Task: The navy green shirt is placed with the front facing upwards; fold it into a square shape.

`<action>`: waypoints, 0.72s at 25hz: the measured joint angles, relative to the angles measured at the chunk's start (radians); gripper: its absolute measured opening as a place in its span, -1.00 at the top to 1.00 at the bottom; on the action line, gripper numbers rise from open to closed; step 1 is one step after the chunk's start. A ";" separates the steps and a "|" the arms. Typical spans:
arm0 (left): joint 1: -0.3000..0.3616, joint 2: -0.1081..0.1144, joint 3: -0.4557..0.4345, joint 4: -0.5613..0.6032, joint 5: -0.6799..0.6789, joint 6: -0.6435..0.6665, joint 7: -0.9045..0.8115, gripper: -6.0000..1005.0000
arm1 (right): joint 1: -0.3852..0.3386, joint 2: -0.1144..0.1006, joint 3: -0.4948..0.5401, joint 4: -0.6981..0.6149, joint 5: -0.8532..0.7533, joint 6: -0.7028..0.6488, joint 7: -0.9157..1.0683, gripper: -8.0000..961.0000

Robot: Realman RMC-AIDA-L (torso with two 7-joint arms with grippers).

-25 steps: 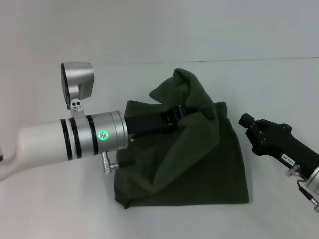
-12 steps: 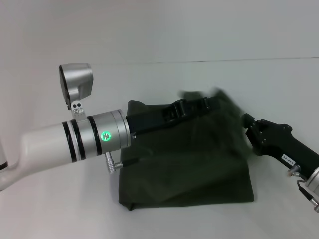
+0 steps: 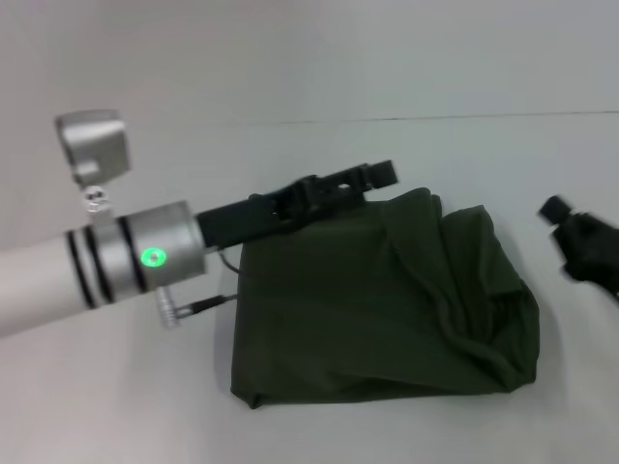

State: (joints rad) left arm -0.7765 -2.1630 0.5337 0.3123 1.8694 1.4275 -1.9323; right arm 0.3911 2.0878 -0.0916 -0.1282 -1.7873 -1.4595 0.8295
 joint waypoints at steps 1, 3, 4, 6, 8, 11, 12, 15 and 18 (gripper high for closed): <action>0.012 0.002 0.005 0.022 0.002 0.018 -0.009 -0.35 | -0.006 0.000 0.000 -0.033 0.005 -0.022 0.046 0.72; 0.048 0.010 0.033 0.079 0.008 0.056 -0.038 -0.53 | -0.010 0.000 -0.010 -0.101 -0.001 -0.056 0.153 0.71; 0.067 0.017 0.057 0.102 0.009 0.072 -0.053 -0.62 | -0.010 -0.001 -0.019 -0.139 -0.004 -0.073 0.215 0.71; 0.101 0.035 0.106 0.134 0.019 0.104 -0.074 -0.80 | -0.008 -0.002 -0.054 -0.209 -0.008 -0.103 0.330 0.69; 0.123 0.048 0.135 0.156 0.050 0.145 -0.078 -0.89 | -0.003 -0.003 -0.121 -0.282 -0.008 -0.143 0.427 0.68; 0.147 0.060 0.141 0.199 0.133 0.212 -0.078 -0.89 | 0.015 -0.003 -0.257 -0.398 -0.008 -0.211 0.540 0.58; 0.153 0.061 0.141 0.213 0.158 0.233 -0.075 -0.89 | 0.024 -0.004 -0.302 -0.436 -0.008 -0.226 0.576 0.50; 0.162 0.062 0.145 0.244 0.211 0.265 -0.062 -0.89 | 0.054 -0.005 -0.443 -0.580 -0.021 -0.229 0.732 0.25; 0.162 0.062 0.146 0.250 0.245 0.262 -0.046 -0.89 | 0.122 -0.012 -0.578 -0.752 -0.130 -0.170 0.982 -0.03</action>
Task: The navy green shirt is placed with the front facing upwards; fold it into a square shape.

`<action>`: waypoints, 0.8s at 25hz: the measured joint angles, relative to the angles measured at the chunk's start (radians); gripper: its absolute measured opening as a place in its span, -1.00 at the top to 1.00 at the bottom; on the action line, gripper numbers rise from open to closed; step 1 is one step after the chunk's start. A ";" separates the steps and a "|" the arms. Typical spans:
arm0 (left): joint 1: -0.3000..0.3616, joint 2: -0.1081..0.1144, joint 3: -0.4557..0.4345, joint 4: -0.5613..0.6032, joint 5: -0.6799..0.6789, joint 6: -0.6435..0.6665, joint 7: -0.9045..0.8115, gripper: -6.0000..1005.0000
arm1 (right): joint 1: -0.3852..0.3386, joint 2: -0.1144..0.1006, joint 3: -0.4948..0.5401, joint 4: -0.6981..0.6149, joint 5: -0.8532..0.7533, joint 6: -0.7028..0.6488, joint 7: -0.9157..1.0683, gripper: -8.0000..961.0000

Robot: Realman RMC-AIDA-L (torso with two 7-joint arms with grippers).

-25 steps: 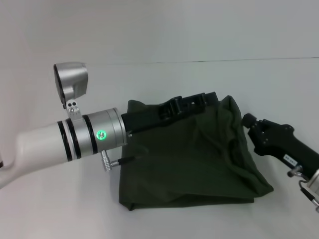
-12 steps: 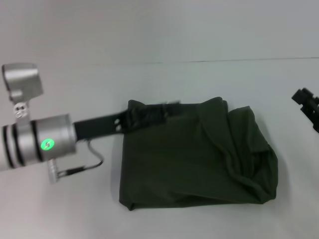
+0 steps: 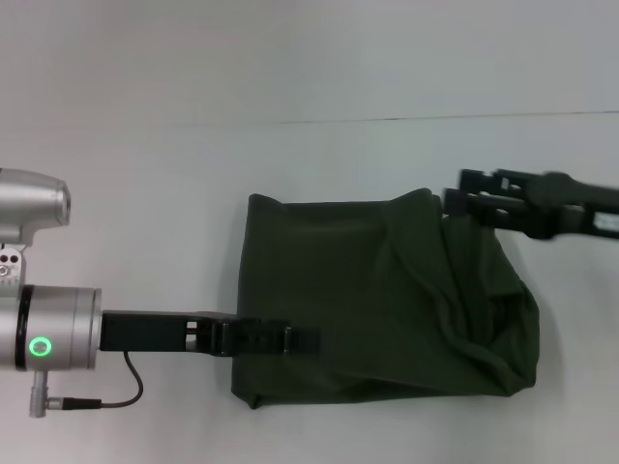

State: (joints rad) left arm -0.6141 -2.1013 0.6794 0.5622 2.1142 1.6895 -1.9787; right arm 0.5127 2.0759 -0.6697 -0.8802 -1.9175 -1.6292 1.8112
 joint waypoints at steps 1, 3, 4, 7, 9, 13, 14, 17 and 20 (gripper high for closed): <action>-0.001 0.000 0.000 0.000 0.005 -0.004 0.004 -0.89 | 0.000 0.000 0.000 0.000 0.000 0.000 0.000 -0.14; -0.002 0.000 0.002 0.001 0.008 -0.008 0.014 -0.89 | 0.053 -0.010 -0.040 -0.064 -0.083 0.010 0.119 -0.34; -0.002 0.000 0.002 0.004 0.008 -0.009 0.017 -0.89 | 0.086 -0.017 -0.059 -0.094 -0.126 0.009 0.179 -0.35; 0.005 0.001 0.003 0.024 0.011 -0.009 0.027 -0.89 | 0.185 -0.031 -0.105 -0.171 -0.281 -0.011 0.346 -0.40; 0.015 0.005 0.000 0.051 0.027 -0.010 0.035 -0.89 | 0.277 -0.026 -0.123 -0.226 -0.463 -0.032 0.450 -0.43; 0.020 0.008 -0.008 0.082 0.072 -0.014 0.040 -0.89 | 0.365 -0.003 -0.135 -0.253 -0.643 -0.059 0.498 -0.45; 0.023 0.011 -0.009 0.095 0.086 -0.014 0.041 -0.89 | 0.388 0.004 -0.148 -0.258 -0.689 -0.062 0.500 -0.45; 0.034 0.017 -0.011 0.134 0.098 -0.006 0.045 -0.89 | 0.425 0.018 -0.228 -0.262 -0.757 -0.073 0.498 -0.45; 0.046 0.020 -0.018 0.173 0.099 0.008 0.050 -0.90 | 0.436 0.022 -0.322 -0.276 -0.763 -0.078 0.490 -0.45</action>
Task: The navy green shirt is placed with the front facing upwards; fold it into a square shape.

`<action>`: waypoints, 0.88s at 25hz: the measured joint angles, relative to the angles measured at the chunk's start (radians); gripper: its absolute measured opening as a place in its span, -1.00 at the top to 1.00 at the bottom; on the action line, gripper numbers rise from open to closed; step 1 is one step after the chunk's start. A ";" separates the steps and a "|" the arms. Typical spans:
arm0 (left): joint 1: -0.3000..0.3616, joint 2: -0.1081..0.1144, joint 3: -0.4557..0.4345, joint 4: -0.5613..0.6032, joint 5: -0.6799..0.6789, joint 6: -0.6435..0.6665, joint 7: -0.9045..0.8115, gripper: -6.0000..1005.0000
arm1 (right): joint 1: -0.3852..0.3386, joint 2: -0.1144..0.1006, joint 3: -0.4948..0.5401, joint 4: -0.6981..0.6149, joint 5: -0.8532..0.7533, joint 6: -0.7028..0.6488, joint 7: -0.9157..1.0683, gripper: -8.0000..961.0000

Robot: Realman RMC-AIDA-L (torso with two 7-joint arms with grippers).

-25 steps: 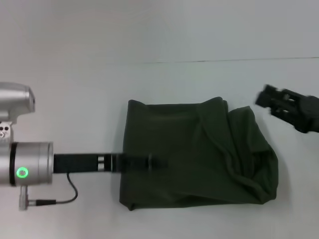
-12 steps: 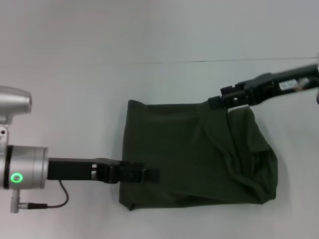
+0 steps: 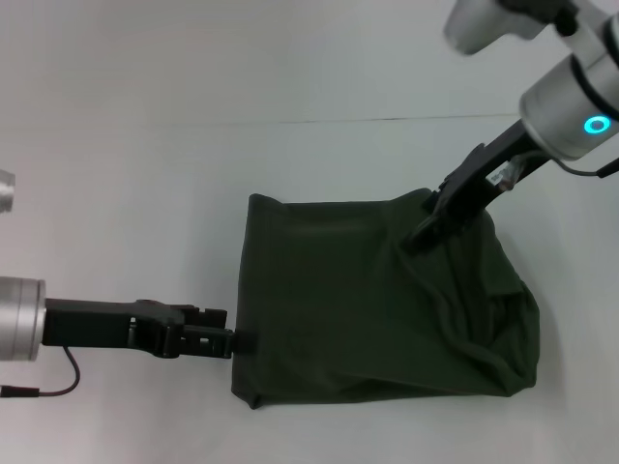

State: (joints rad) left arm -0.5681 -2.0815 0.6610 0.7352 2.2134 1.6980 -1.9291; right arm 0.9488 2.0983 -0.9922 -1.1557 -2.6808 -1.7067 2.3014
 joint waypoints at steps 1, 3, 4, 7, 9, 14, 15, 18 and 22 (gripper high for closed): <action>0.001 0.001 -0.002 0.004 0.000 0.004 0.000 -0.90 | 0.001 0.001 -0.025 -0.005 0.000 -0.001 -0.007 -0.45; 0.002 0.001 -0.004 0.006 0.001 0.011 0.002 -0.89 | 0.003 0.003 -0.059 -0.010 -0.001 -0.004 -0.024 -0.45; 0.002 0.002 -0.004 0.006 0.001 0.012 0.003 -0.89 | 0.005 0.004 -0.083 -0.010 -0.002 -0.005 -0.039 -0.45; 0.002 0.001 -0.004 0.004 -0.001 0.015 0.006 -0.89 | 0.002 0.005 -0.136 -0.006 -0.003 -0.011 -0.091 -0.45; 0.002 0.001 -0.004 0.003 -0.004 0.016 0.006 -0.89 | -0.005 0.005 -0.160 0.001 -0.003 -0.012 -0.126 -0.44; 0.004 -0.002 -0.004 0.000 -0.006 0.015 0.007 -0.89 | -0.009 0.004 -0.172 0.029 -0.002 0.012 -0.119 -0.44; 0.004 -0.002 -0.003 -0.001 -0.006 0.014 0.007 -0.89 | -0.011 0.005 -0.182 0.036 -0.001 0.024 -0.110 -0.44; 0.004 -0.004 -0.003 -0.002 -0.006 0.011 0.007 -0.89 | -0.016 0.005 -0.235 0.073 0.011 0.059 -0.085 -0.43; 0.004 -0.005 -0.003 -0.002 -0.007 0.010 0.007 -0.89 | -0.024 0.003 -0.284 0.111 0.049 0.083 -0.079 -0.43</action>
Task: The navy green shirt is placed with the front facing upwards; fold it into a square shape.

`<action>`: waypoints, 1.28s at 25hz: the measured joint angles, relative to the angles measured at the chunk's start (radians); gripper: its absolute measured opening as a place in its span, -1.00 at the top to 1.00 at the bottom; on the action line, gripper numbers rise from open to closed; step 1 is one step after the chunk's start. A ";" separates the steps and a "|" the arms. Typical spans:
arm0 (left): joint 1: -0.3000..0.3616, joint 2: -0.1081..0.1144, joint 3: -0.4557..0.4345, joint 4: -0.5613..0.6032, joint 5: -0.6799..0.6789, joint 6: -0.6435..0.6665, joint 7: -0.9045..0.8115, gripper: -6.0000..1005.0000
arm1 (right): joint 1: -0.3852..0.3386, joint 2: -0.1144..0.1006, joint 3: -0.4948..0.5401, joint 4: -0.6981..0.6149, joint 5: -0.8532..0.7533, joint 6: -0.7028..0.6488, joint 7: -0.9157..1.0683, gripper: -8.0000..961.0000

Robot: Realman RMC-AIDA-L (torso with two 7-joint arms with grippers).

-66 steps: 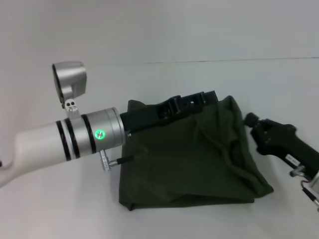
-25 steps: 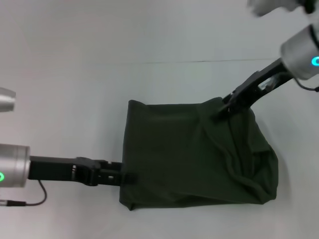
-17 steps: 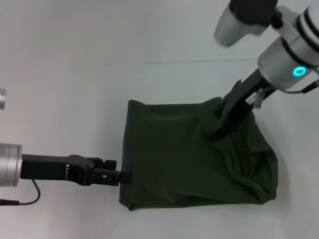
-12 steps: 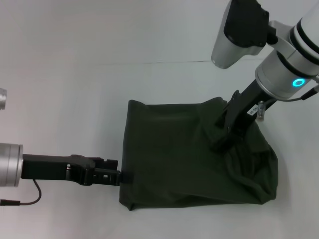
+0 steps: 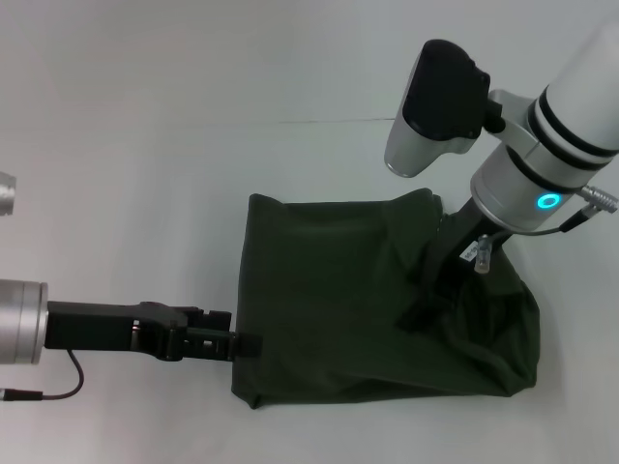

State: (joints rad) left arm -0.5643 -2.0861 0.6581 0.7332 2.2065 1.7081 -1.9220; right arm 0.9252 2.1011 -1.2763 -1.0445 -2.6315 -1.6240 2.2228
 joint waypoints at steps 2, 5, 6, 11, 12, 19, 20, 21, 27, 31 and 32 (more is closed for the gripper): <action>0.000 0.000 0.000 0.000 0.000 0.000 0.000 -0.89 | -0.002 -0.001 -0.004 0.004 0.005 0.002 0.000 -0.43; 0.000 0.000 0.000 0.000 -0.001 -0.001 0.000 -0.89 | -0.001 -0.001 -0.006 0.021 0.005 0.003 0.001 -0.43; 0.000 0.000 0.000 0.000 -0.001 -0.001 0.000 -0.89 | -0.001 -0.002 -0.007 0.029 0.005 0.003 0.002 -0.43; 0.000 -0.001 0.000 0.000 -0.001 -0.001 0.003 -0.89 | -0.005 -0.003 -0.008 0.061 0.002 0.015 0.007 -0.43; 0.000 -0.001 0.000 -0.001 -0.001 -0.002 0.005 -0.89 | -0.007 -0.003 -0.008 0.067 0.000 0.018 0.008 -0.43; -0.002 -0.002 0.000 -0.008 -0.004 -0.002 0.010 -0.89 | -0.021 -0.009 -0.003 0.066 -0.024 0.022 0.028 -0.43; -0.003 -0.002 0.000 -0.009 -0.004 -0.002 0.010 -0.89 | -0.023 -0.009 -0.001 0.063 -0.033 0.021 0.031 -0.43; -0.003 -0.002 0.000 -0.010 -0.004 -0.002 0.010 -0.89 | -0.026 -0.010 0.001 0.060 -0.042 0.021 0.035 -0.43; -0.003 -0.002 0.000 -0.010 -0.008 -0.002 0.010 -0.89 | -0.035 -0.013 0.045 0.055 -0.065 0.015 0.037 -0.43; -0.005 -0.002 0.000 -0.010 -0.011 -0.001 0.011 -0.89 | -0.052 -0.014 0.071 0.022 -0.072 0.009 0.037 -0.43; -0.005 -0.002 0.000 -0.010 -0.011 -0.001 0.011 -0.89 | -0.058 -0.014 0.073 0.009 -0.073 0.008 0.037 -0.43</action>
State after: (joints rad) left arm -0.5689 -2.0877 0.6581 0.7230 2.1952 1.7069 -1.9113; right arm 0.8669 2.0869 -1.2034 -1.0354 -2.7044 -1.6160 2.2596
